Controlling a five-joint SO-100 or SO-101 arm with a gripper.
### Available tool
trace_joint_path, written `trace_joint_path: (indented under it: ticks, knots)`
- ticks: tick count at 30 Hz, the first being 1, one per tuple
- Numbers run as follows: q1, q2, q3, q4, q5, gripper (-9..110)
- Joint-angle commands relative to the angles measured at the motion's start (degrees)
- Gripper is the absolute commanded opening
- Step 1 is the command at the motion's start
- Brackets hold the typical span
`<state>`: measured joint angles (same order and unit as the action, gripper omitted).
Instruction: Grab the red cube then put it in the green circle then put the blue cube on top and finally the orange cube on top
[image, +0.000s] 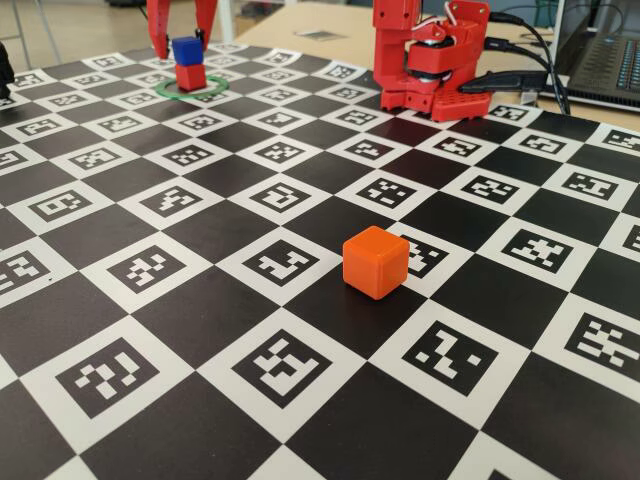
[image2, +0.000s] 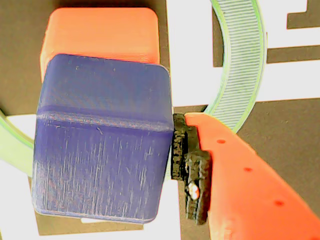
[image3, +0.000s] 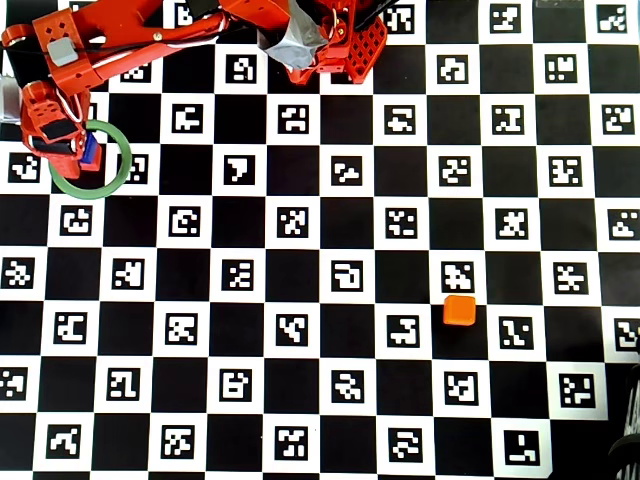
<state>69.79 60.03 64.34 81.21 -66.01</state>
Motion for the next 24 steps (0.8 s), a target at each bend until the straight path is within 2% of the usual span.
trace_joint_path:
  ticks: [1, 13, 24]
  knots:
    - [0.79, 2.37, -0.26, -0.62, -0.26, 35]
    - [2.29, 7.38, -1.23, 0.88, -0.79, 45]
    - [2.37, 16.00, -2.37, 5.45, -1.23, 45]
